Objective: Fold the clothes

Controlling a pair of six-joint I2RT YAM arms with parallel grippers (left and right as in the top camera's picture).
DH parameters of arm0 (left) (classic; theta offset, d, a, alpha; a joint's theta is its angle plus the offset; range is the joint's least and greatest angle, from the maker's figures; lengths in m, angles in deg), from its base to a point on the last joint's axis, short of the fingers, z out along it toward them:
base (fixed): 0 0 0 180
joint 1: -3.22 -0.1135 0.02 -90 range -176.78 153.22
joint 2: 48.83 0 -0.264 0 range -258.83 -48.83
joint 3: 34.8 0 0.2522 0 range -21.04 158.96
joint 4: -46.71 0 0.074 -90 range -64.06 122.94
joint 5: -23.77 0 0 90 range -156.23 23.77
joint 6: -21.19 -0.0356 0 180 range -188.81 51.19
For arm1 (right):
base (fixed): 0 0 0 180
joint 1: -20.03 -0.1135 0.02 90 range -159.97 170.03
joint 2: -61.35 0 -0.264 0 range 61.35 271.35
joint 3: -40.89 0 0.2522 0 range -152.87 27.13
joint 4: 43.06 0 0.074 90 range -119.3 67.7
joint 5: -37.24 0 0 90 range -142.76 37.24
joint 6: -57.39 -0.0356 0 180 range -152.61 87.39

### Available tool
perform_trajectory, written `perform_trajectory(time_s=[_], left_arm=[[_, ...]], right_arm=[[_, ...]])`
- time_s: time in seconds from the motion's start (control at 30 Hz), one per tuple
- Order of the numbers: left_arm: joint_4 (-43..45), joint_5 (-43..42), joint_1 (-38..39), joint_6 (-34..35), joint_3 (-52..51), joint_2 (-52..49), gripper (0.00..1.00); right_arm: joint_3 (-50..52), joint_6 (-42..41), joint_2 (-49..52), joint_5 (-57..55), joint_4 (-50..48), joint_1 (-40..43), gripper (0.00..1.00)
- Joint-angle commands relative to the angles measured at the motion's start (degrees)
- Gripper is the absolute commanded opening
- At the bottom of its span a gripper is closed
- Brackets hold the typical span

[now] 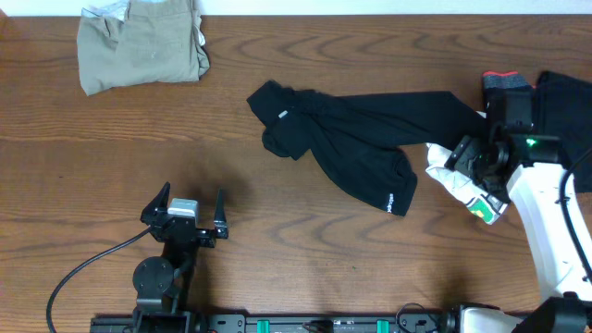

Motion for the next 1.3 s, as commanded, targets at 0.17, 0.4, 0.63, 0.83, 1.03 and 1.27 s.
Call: perform_trajectory(time_s=[0.17, 0.4, 0.63, 0.83, 1.03, 1.27], left_arm=[[-1.9, -0.59, 0.22, -0.37, -0.98, 0.39, 0.98], [-1.92, -0.59, 0.22, -0.35, -0.98, 0.39, 0.98], [-1.92, -0.59, 0.22, -0.37, -0.98, 0.39, 0.98], [-1.92, -0.59, 0.22, -0.37, -0.98, 0.39, 0.98], [-1.92, -0.59, 0.22, -0.35, -0.98, 0.39, 0.98], [-1.92, -0.59, 0.22, -0.37, -0.98, 0.39, 0.98]], right_arm=[[7.45, -3.32, 3.08, -0.15, -7.15, 3.48, 0.8], [8.44, -3.17, 8.07, -0.57, -10.99, 3.45, 0.83], [8.44, -2.49, 12.44, -4.07, -14.21, 3.54, 0.23], [6.08, -2.45, 11.47, -5.09, -12.92, 5.38, 0.01], [-5.11, 0.81, 6.51, -4.85, -3.61, 7.72, 0.01], [-17.42, 6.54, 1.2, -6.16, 0.09, 12.57, 0.01]])
